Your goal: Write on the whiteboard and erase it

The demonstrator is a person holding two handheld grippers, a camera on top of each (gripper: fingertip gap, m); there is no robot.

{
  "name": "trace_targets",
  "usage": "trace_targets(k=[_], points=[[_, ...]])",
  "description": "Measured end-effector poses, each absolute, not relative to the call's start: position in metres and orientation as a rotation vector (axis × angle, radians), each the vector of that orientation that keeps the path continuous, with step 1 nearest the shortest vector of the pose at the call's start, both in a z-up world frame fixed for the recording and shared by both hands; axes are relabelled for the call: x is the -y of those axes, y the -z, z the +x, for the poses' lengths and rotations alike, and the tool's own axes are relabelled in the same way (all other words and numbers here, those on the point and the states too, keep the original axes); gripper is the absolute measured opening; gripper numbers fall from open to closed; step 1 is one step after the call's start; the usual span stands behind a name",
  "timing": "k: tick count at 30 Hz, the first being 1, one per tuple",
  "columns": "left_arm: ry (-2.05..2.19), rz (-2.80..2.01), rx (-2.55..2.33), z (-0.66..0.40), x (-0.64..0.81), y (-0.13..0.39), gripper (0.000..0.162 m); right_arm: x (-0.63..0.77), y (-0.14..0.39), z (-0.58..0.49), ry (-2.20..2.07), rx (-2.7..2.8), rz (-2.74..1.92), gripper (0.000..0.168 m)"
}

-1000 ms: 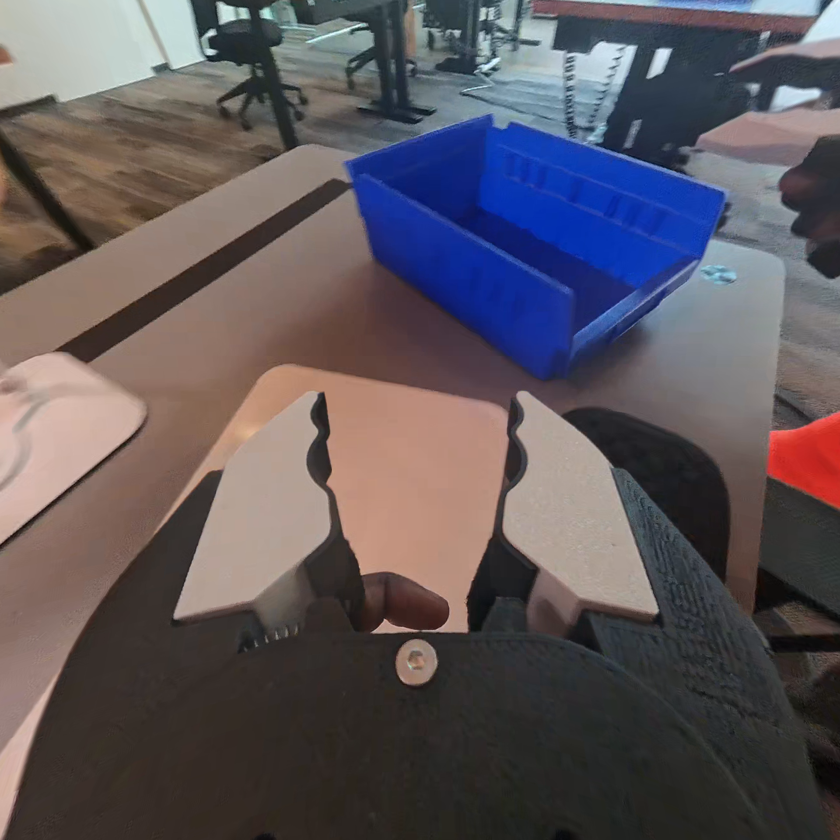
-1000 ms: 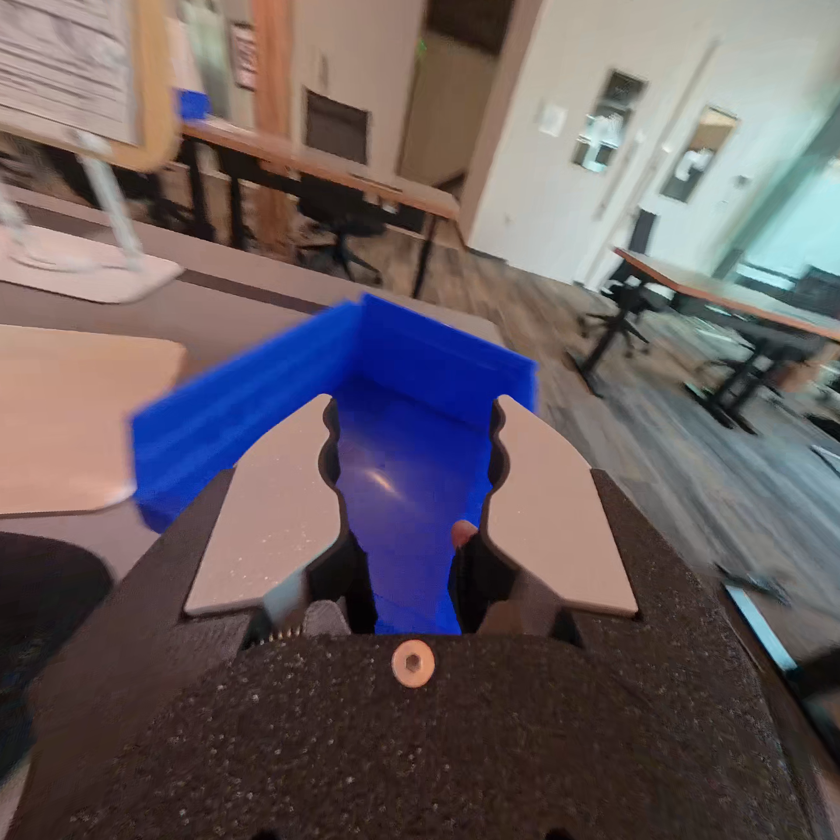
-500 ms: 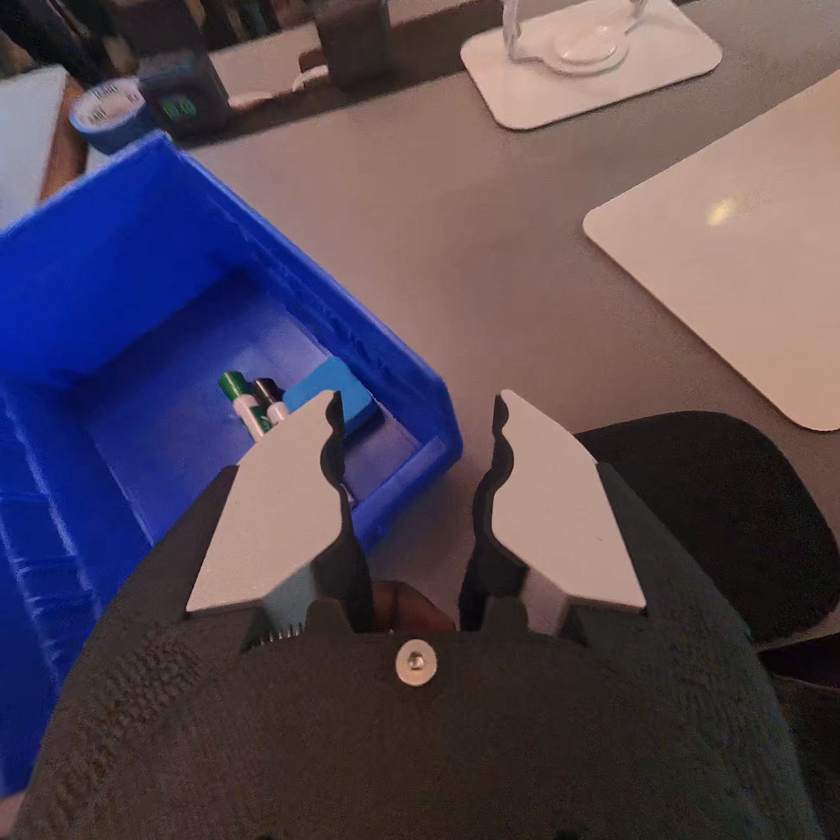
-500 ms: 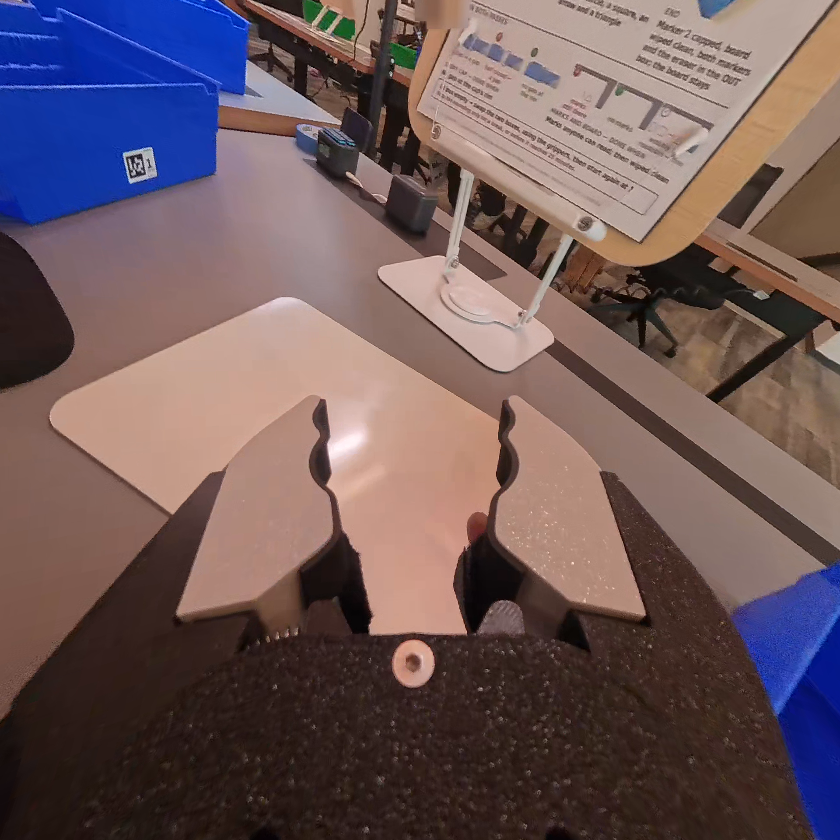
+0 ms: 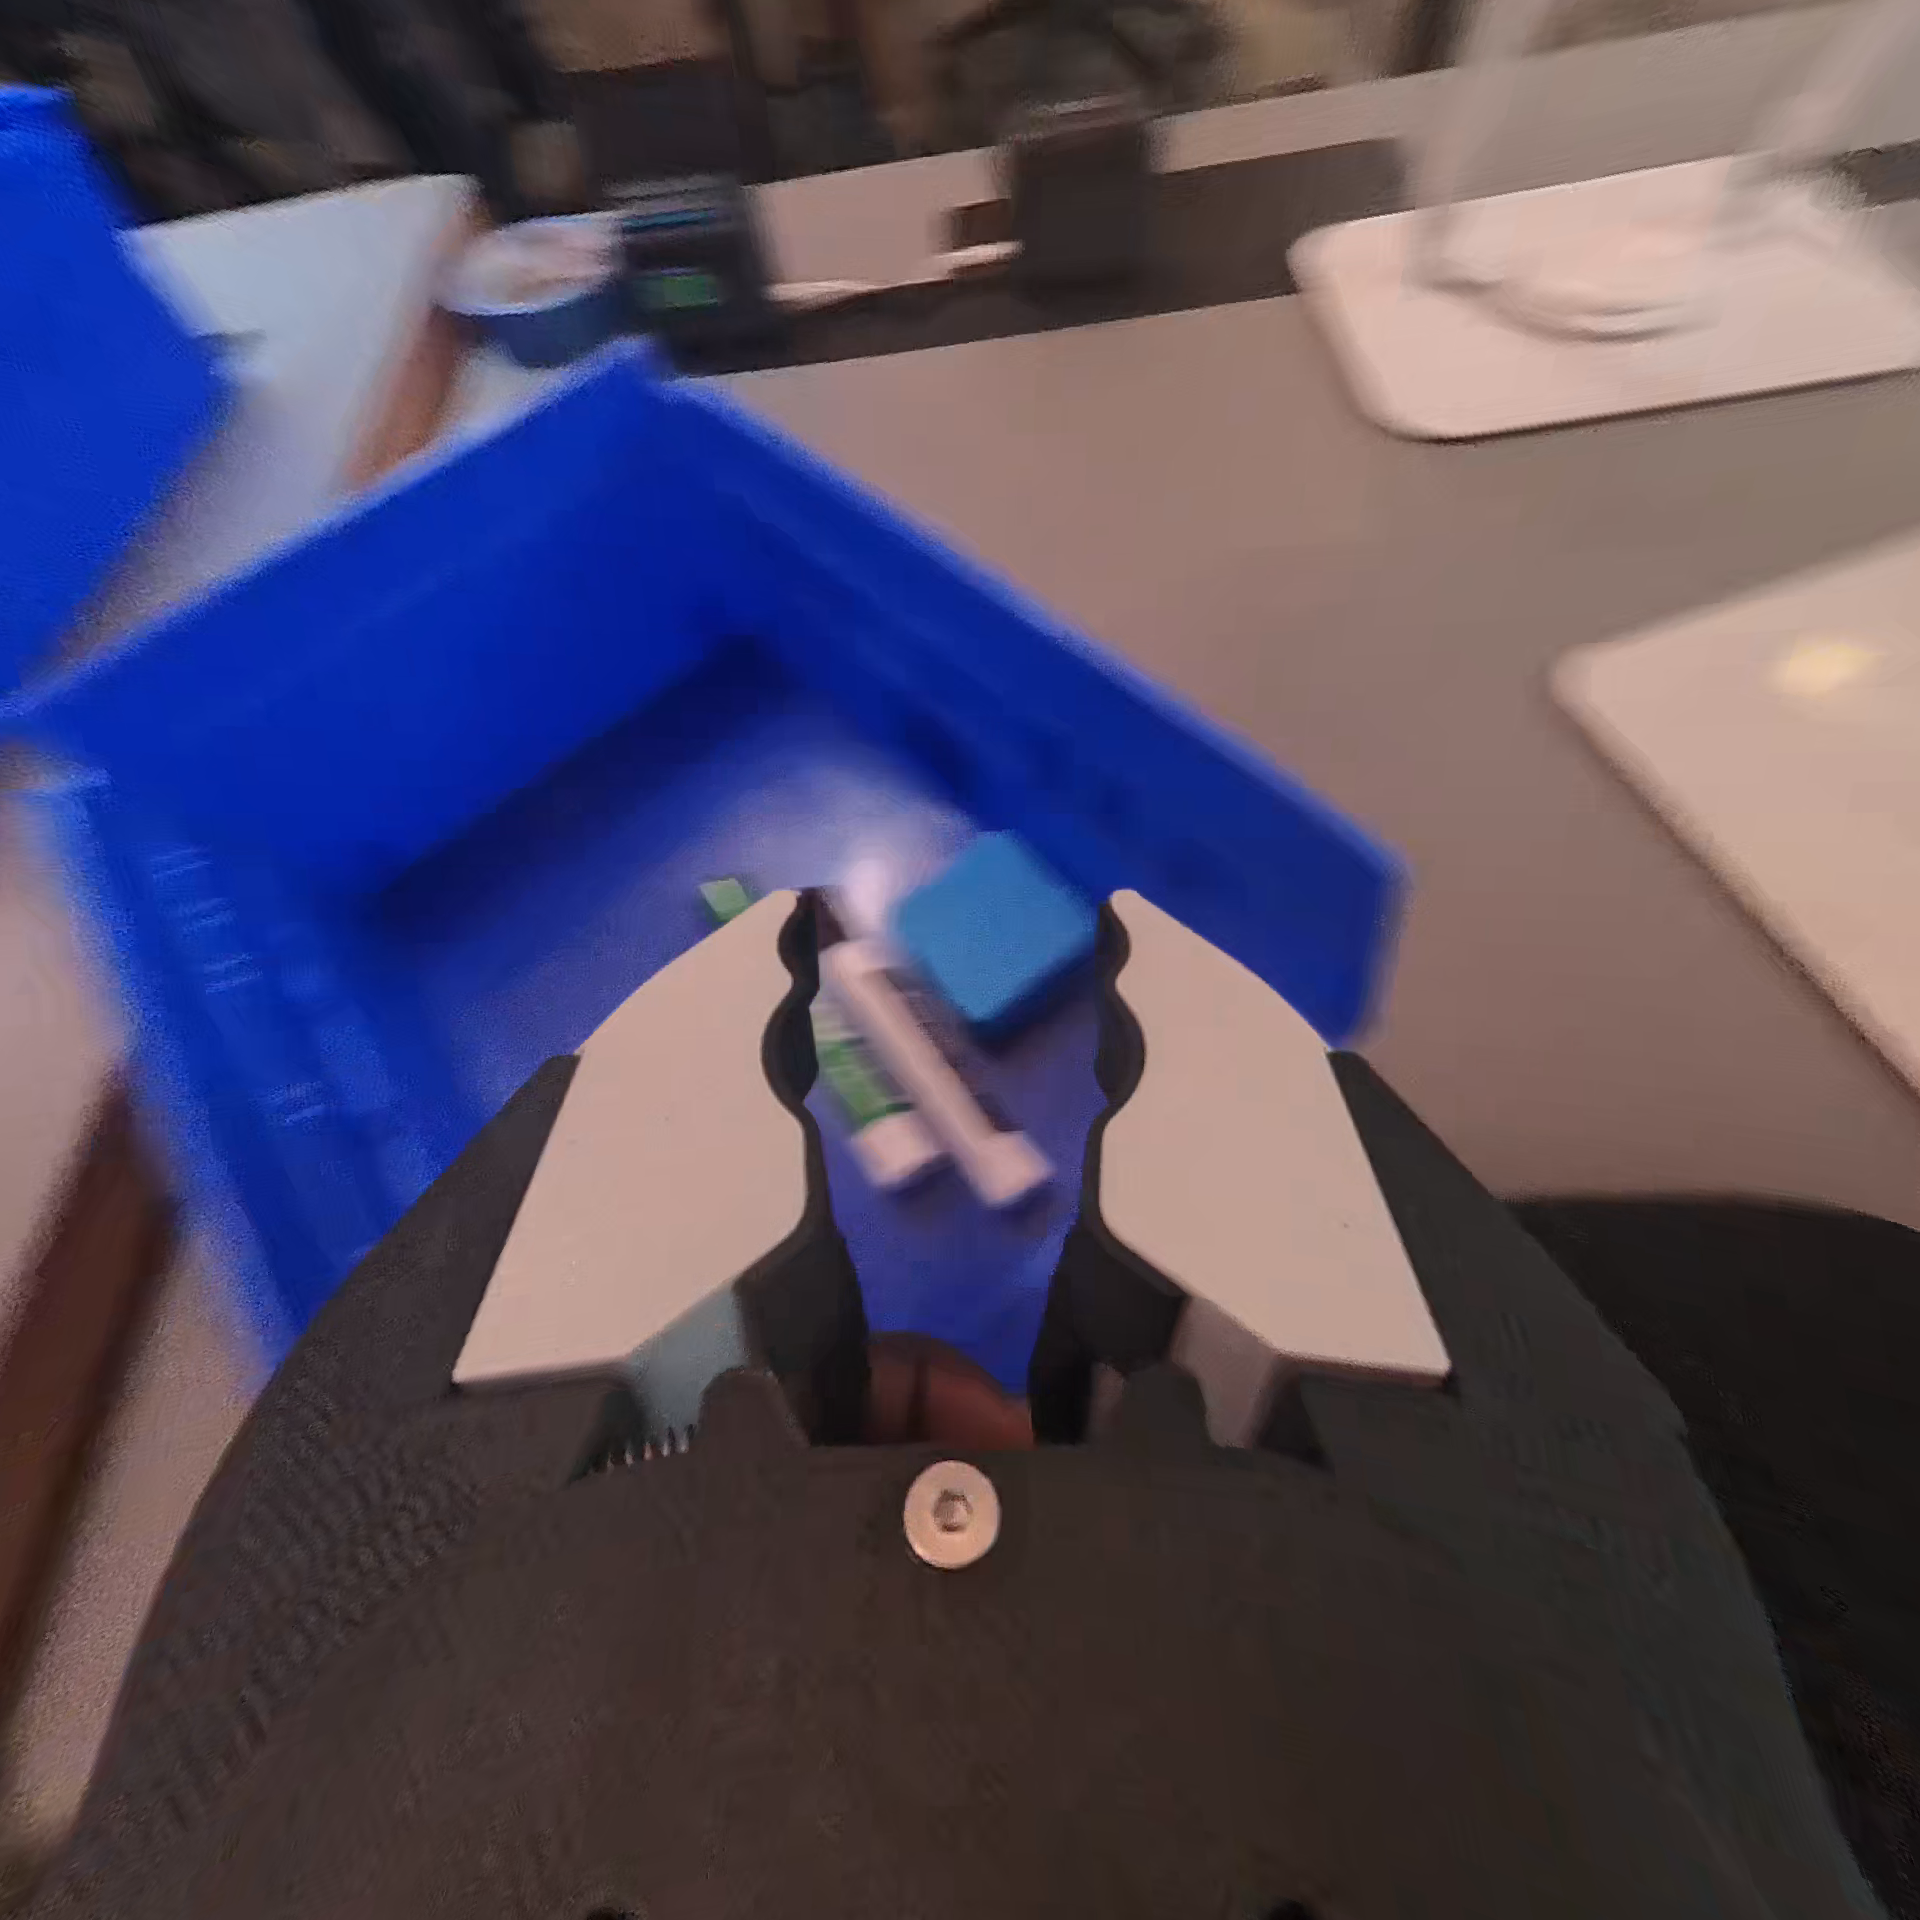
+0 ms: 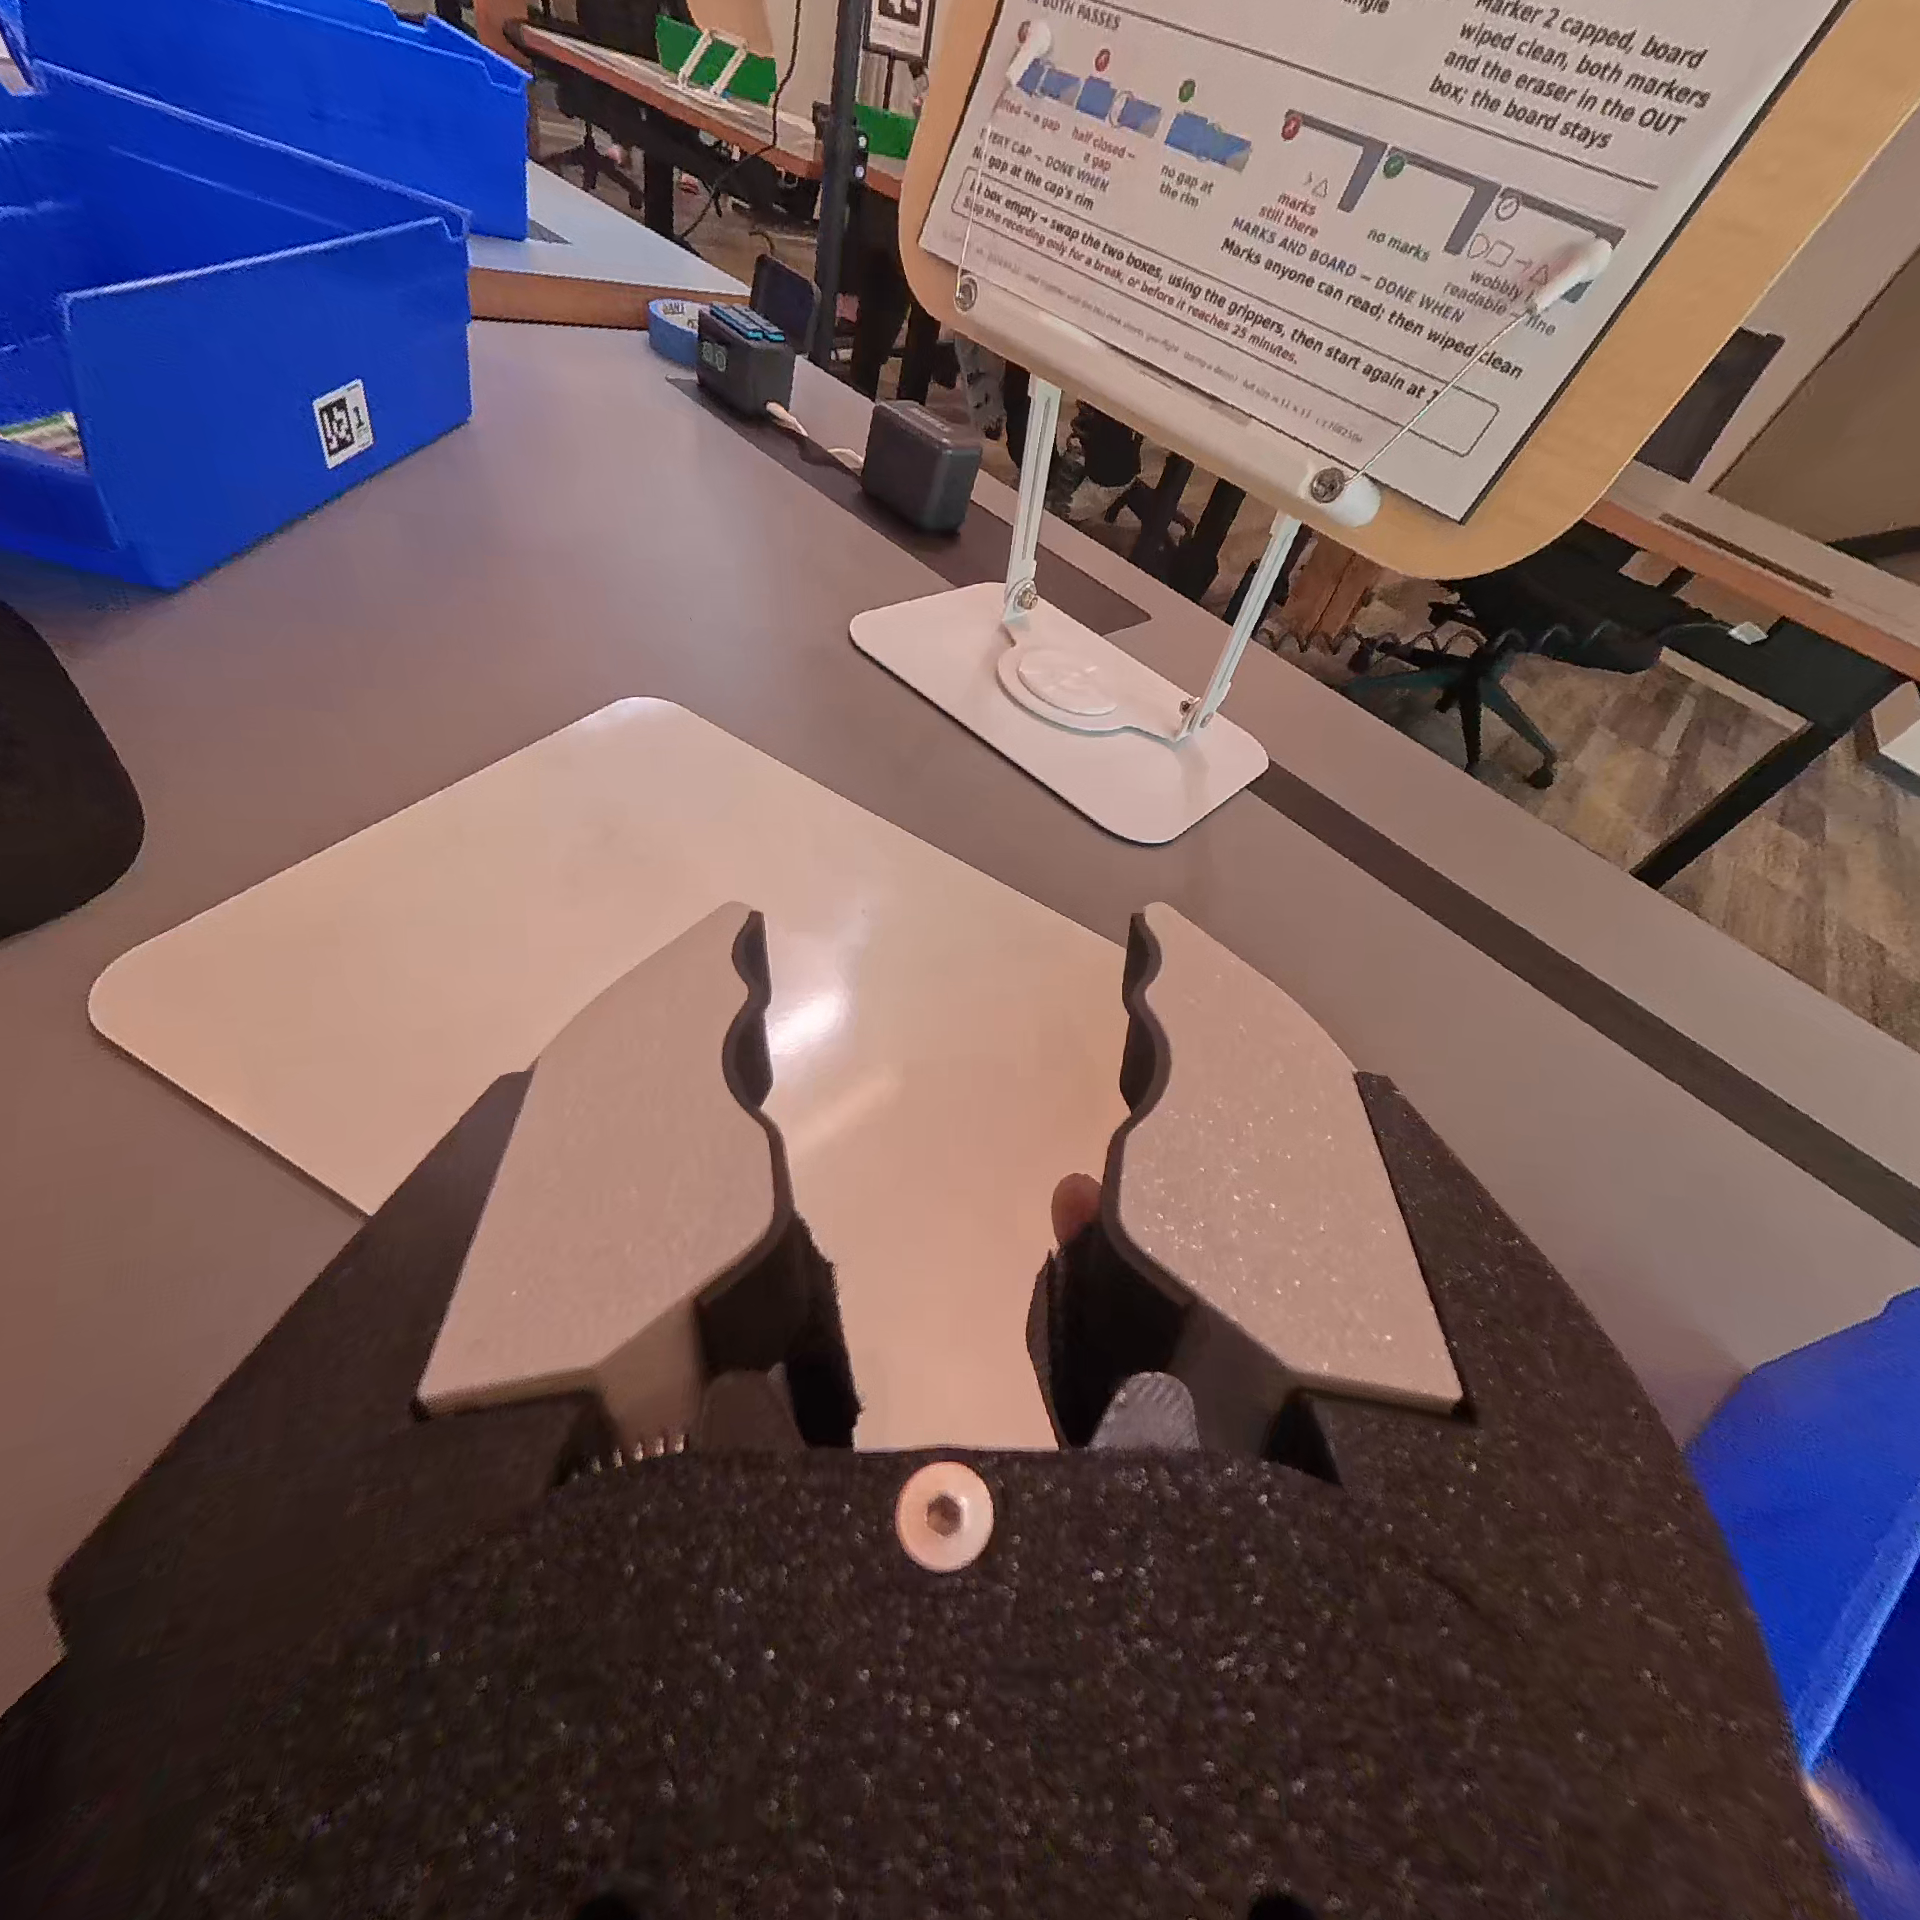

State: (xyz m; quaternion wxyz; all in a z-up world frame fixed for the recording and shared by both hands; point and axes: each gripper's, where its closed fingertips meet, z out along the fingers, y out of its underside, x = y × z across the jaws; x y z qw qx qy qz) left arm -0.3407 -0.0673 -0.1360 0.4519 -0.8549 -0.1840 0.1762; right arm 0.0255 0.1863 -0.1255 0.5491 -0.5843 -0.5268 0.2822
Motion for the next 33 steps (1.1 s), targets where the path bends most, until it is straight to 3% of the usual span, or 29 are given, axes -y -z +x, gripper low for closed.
trace_targets(k=[3, 7, 12, 28, 33], points=[[-0.751, -2.145, 0.705, -0.396, 0.1, 0.134, 0.053, -0.19, 0.13, 0.025, -0.652, 1.242, -1.399, 0.063], [-0.487, -2.308, 0.741, -0.397, 0.077, 0.167, 0.055, -0.195, 0.136, 0.024, -0.569, 1.285, -1.4, 0.063], [-0.517, -2.515, 0.762, -0.399, 0.083, 0.203, 0.056, -0.199, 0.135, 0.026, -0.531, 1.297, -1.383, 0.061], [-0.556, -2.581, 0.8, -0.405, 0.088, 0.226, 0.056, -0.209, 0.137, 0.031, -0.438, 1.283, -1.382, 0.059], [-0.469, -2.55, 0.699, -0.386, 0.075, 0.22, 0.045, -0.209, 0.138, 0.031, -0.422, 1.287, -1.386, 0.058]])
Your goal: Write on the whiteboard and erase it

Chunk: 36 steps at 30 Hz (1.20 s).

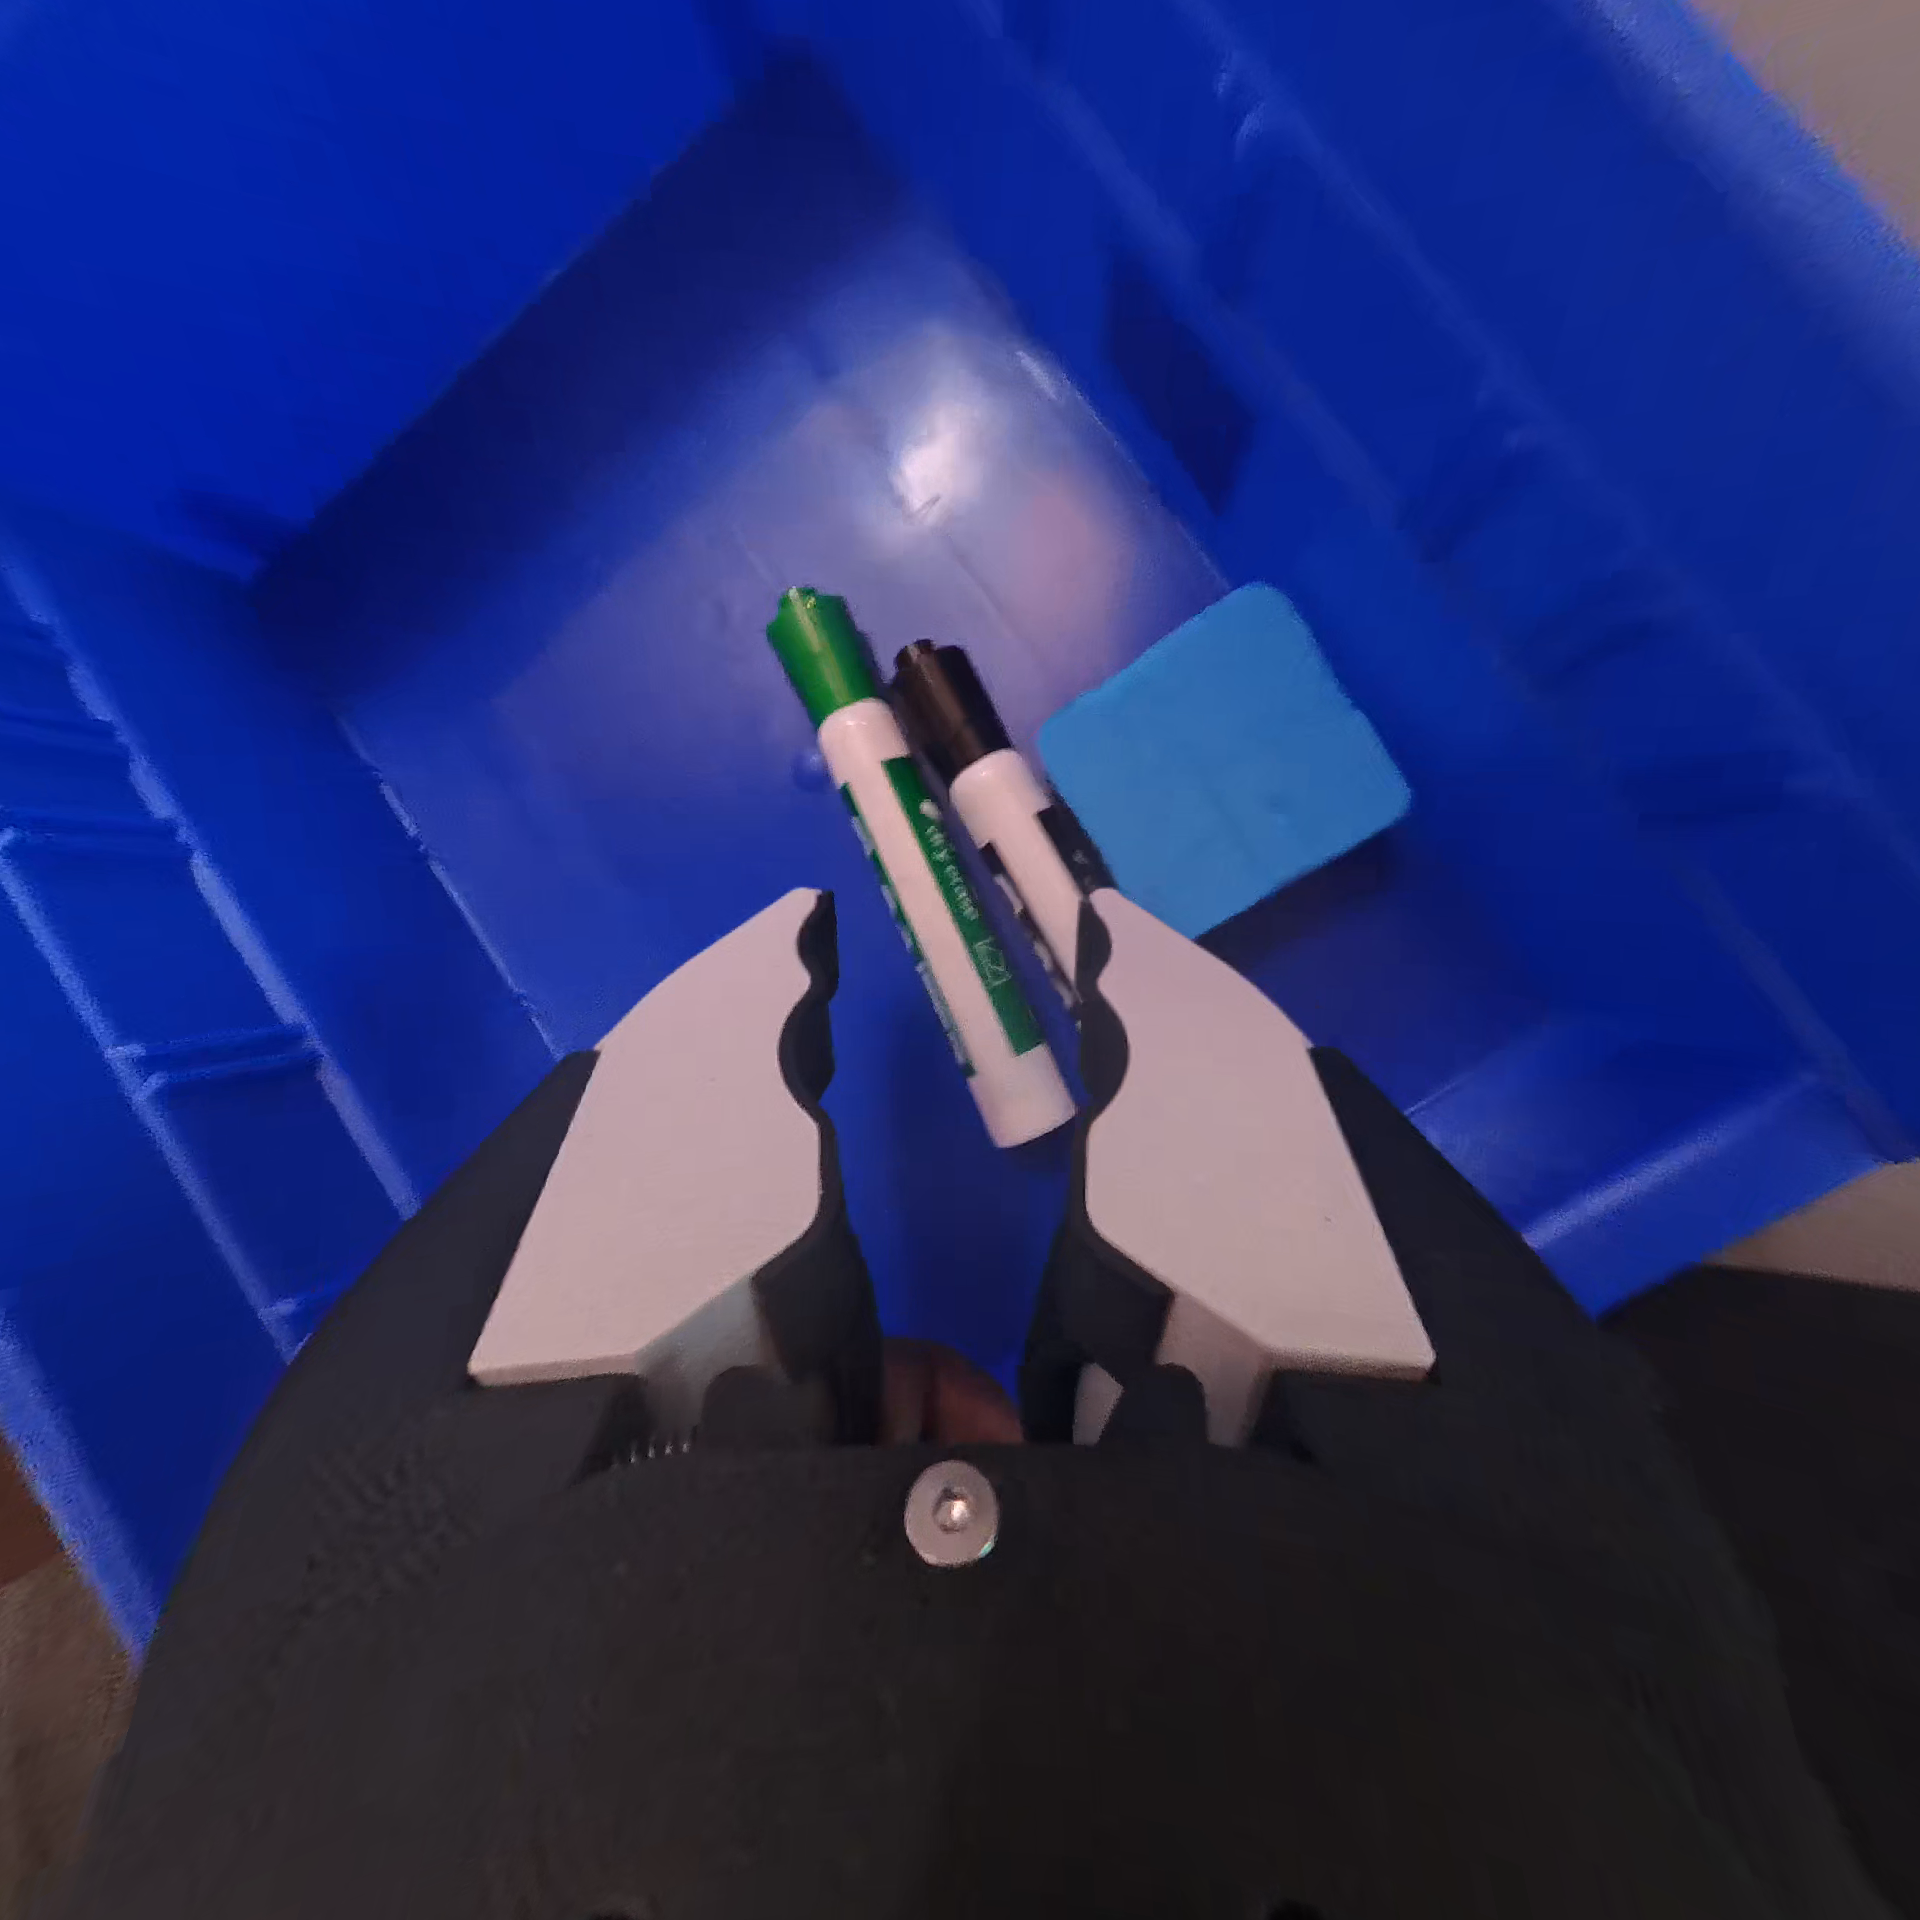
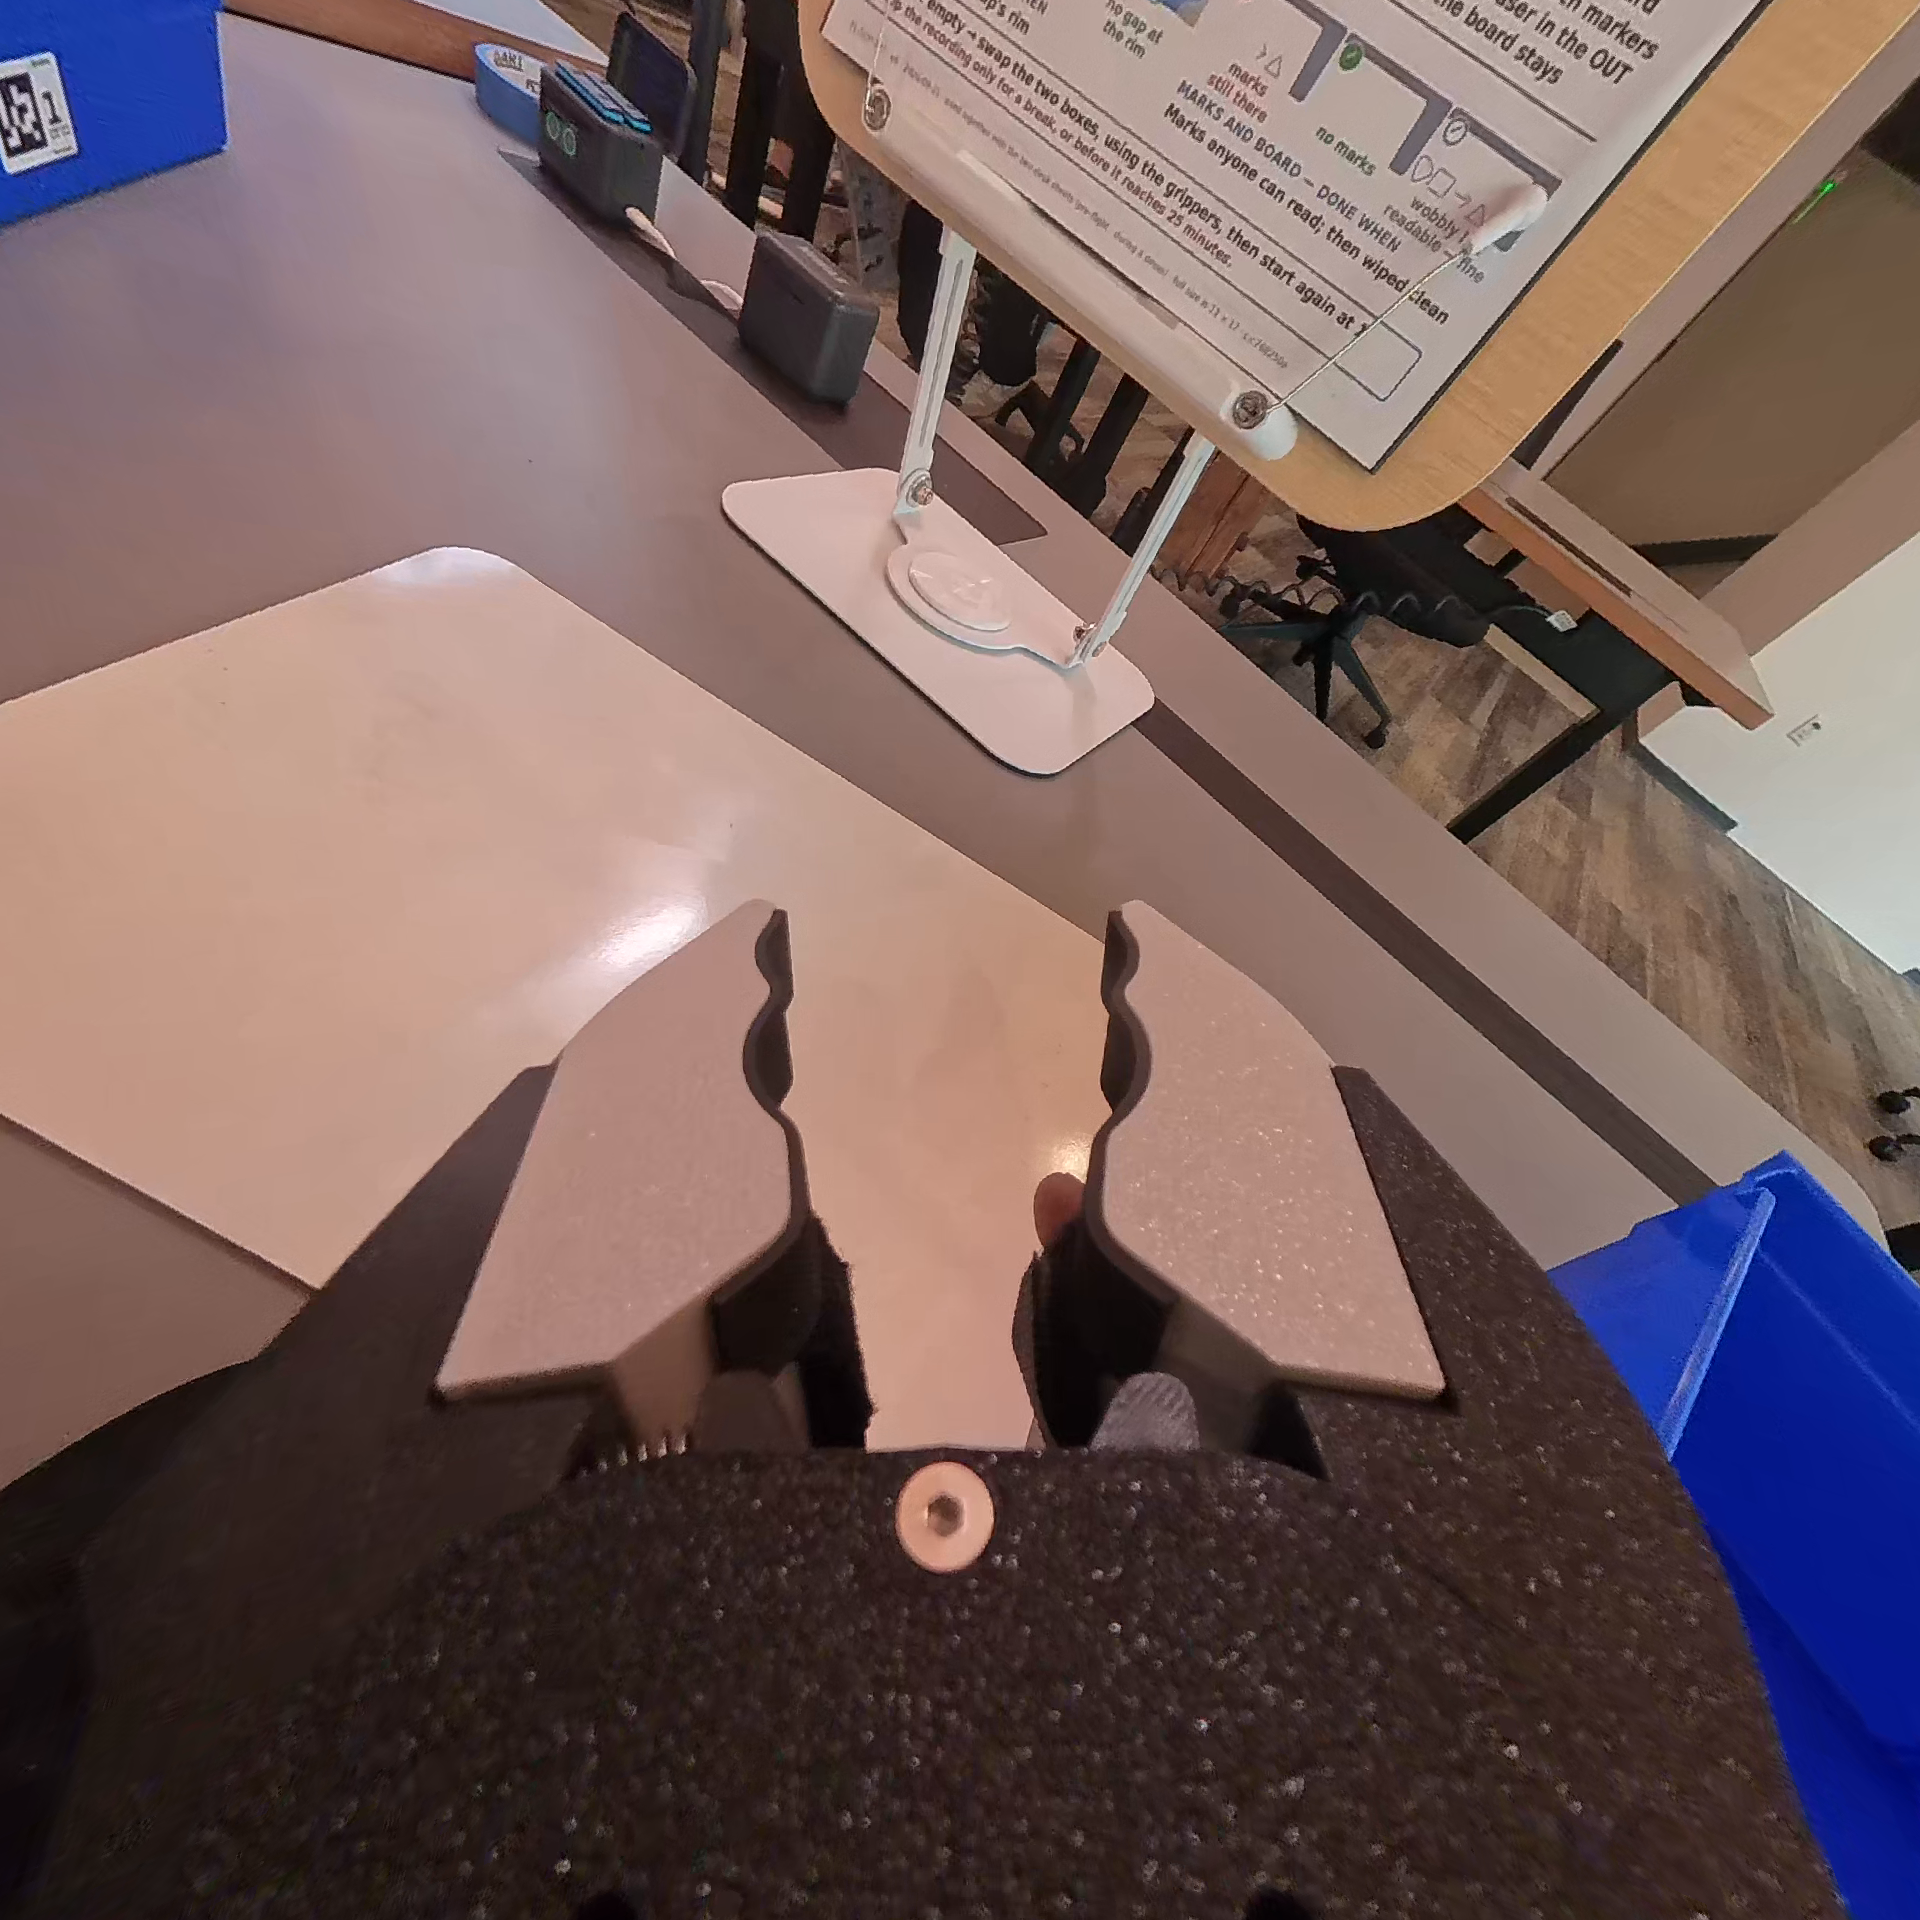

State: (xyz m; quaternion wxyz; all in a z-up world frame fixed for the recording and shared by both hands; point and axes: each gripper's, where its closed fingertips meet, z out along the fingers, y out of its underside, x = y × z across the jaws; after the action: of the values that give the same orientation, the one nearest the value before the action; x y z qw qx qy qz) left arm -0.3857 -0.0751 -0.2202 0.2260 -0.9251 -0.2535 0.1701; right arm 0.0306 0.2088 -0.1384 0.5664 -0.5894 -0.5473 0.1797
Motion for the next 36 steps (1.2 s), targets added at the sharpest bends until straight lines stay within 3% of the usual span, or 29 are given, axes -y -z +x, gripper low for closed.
trace_targets(k=[8, 13, 20, 28, 36], points=[[-0.523, -2.645, 0.759, -0.392, 0.093, 0.238, 0.046, -0.209, 0.142, 0.03, -0.397, 1.305, -1.384, 0.058], [-0.507, -2.667, 0.776, -0.395, 0.095, 0.245, 0.021, -0.209, 0.144, 0.03, -0.397, 1.308, -1.391, 0.058], [-0.666, -2.468, 0.71, -0.409, 0.092, 0.209, 0.019, -0.2, 0.142, 0.023, -0.431, 1.346, -1.363, 0.057], [-1.037, -2.24, -0.216, -0.351, 0.024, 0.098, 0.018, -0.15, 0.114, -0.025, -0.7, 1.577, -1.255, 0.04], [-1.151, -1.773, -1.403, -0.184, -0.063, 0.091, 0.018, -0.1, 0.052, -0.101, -0.916, 1.901, -1.0, 0.04]])
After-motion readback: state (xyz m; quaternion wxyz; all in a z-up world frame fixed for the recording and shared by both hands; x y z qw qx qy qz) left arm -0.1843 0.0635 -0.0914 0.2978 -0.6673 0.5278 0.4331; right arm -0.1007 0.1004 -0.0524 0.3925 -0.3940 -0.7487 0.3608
